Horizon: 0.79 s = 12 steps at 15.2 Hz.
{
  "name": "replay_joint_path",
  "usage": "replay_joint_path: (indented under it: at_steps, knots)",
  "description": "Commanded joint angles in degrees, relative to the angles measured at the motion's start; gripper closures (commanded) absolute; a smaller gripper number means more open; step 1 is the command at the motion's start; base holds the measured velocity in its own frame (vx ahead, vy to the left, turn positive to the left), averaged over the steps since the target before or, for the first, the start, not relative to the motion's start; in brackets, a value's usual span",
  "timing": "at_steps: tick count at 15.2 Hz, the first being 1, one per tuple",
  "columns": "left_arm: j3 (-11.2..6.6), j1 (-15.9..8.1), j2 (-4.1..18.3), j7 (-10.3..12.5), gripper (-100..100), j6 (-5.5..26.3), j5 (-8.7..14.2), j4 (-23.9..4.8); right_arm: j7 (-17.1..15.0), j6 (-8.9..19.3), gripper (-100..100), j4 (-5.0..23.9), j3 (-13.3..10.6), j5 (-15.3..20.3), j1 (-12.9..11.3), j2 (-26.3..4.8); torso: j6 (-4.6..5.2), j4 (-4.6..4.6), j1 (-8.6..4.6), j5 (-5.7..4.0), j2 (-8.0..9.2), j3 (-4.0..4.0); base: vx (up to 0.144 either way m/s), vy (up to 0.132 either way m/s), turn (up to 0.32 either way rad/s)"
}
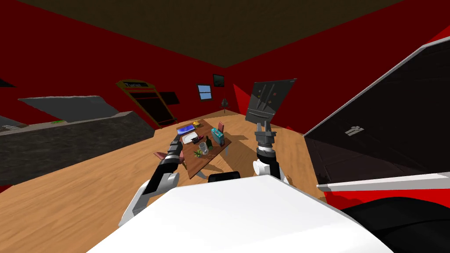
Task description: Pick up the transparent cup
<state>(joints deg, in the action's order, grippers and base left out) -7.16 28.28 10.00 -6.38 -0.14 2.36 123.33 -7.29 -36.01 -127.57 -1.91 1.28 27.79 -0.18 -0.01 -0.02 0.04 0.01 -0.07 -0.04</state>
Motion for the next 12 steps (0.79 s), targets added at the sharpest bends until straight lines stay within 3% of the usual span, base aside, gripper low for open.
replay_joint_path:
  at_steps: [1,3,4,6,7,10,11,12]
  knots:
    - [-1.6,-0.4,0.5,0.4,-100,2.9,1.0,-1.0,0.0,0.0,0,0.0,0.0,0.0,0.0,0.0,0.0,0.0,0.0,0.0,0.0,0.0,0.015,0.004,-0.136]
    - [-1.6,-0.4,0.5,0.4,-100,5.0,1.0,-1.0,0.0,0.0,0,0.0,0.0,0.0,0.0,0.0,0.03,0.0,-0.01,-0.01,-0.01,0.0,0.013,0.004,-0.152]
    - [-3.05,-0.7,0.9,0.8,-100,6.8,1.8,-2.0,0.0,0.0,0,0.0,0.0,0.0,0.0,0.0,0.01,0.0,-0.01,0.0,0.0,0.0,0.012,0.001,-0.192]
    - [-3.05,-0.7,0.9,0.8,-100,8.7,1.8,-2.0,0.0,0.0,0,0.0,0.0,0.0,0.0,0.0,0.03,0.0,-0.02,0.0,0.0,0.0,0.013,0.005,-0.158]
    - [-4.53,-1.1,1.2,1.2,-100,10.0,2.7,-3.1,0.0,0.0,0,0.0,0.0,0.0,0.0,0.0,0.01,0.0,-0.02,-0.01,0.0,0.0,0.014,0.003,-0.195]
    - [-4.53,-1.1,1.2,1.2,-100,12.4,2.7,-3.1,0.0,0.0,0,0.0,0.0,0.0,0.0,0.0,0.01,0.0,-0.01,0.0,0.0,0.0,0.011,0.006,-0.11]
    - [-6.04,-1.5,1.5,1.6,-100,14.2,3.7,-4.2,0.0,0.0,0,0.0,0.0,0.0,0.0,0.0,-0.01,0.0,-0.02,0.0,0.01,0.01,0.012,0.0,-0.17]
    - [-6.04,-1.5,1.5,1.6,-100,15.0,3.7,-4.2,0.0,0.0,0,0.0,0.0,0.0,0.0,0.0,0.03,0.0,-0.03,-0.01,0.01,0.01,0.014,0.004,-0.256]
